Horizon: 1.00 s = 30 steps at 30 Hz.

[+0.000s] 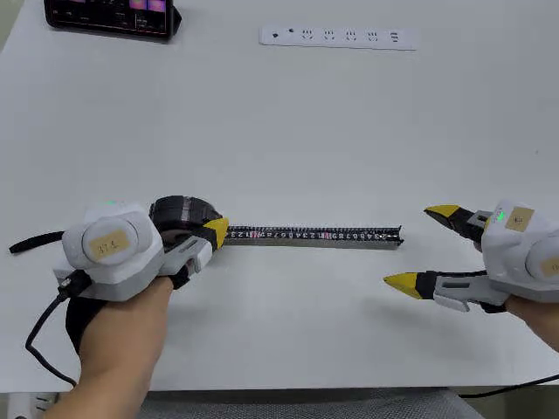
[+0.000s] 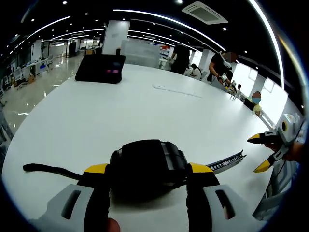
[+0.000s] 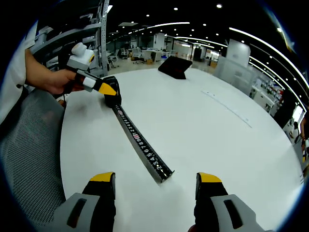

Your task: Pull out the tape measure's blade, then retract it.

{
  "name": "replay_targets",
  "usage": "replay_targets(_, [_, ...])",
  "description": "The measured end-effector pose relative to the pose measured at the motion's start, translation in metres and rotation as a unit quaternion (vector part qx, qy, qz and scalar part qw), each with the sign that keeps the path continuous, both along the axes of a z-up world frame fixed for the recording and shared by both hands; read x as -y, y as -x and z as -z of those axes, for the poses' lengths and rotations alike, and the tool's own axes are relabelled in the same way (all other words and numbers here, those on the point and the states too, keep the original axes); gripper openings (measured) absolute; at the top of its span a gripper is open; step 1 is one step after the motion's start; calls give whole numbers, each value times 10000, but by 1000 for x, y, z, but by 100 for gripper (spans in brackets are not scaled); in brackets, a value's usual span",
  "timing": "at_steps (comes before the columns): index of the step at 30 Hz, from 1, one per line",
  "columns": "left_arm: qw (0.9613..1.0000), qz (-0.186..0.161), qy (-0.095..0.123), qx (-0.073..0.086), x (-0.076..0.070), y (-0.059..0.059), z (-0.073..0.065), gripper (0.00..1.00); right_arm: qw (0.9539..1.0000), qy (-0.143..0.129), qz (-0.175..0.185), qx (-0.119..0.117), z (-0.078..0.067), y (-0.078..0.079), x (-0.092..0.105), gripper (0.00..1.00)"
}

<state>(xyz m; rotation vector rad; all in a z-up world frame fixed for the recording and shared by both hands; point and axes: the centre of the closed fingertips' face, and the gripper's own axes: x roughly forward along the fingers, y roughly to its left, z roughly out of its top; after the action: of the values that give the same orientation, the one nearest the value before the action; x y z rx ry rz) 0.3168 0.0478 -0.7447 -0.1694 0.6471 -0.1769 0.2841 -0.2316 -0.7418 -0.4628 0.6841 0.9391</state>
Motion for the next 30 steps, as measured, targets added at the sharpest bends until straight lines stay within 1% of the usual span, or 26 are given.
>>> replay_targets(4, [10000, 4, 6, -3, 0, 0, 0, 60, 9997, -5, -205, -144, 2, -2, -2, 56])
replay_targets(5, [10000, 4, 11, -2, 0, 0, 0, 60, 9993, -26, -274, -233, 3, -1, -4, 54])
replay_targets(9, [10000, 4, 36, -3, 0, 0, 1, 60, 9978, 76, -537, -370, 9, -1, -6, 47])
replay_targets(10, [10000, 3, 47, -9, 0, 0, 1, 60, 9969, 102, -623, -478, 11, 1, -7, 46])
replay_targets(12, [10000, 3, 50, -14, 0, 0, 1, 60, 9963, 199, -709, -446, 13, -2, -6, 44])
replay_targets(13, [10000, 3, 54, -17, 0, 0, 1, 60, 9955, 206, -768, -507, 13, -2, -7, 42])
replay_targets(15, [10000, 2, 61, -20, 0, 0, 1, 60, 9950, 253, -837, -483, 14, -5, -7, 39])
replay_targets(20, [10000, 1, 88, -28, 1, 0, 2, 60, 9915, 409, -1064, -620, 19, -10, -7, 33])
replay_targets(30, [9999, -2, 104, -38, 1, 0, 2, 60, 9848, 680, -1441, -697, 28, -15, -6, 22])
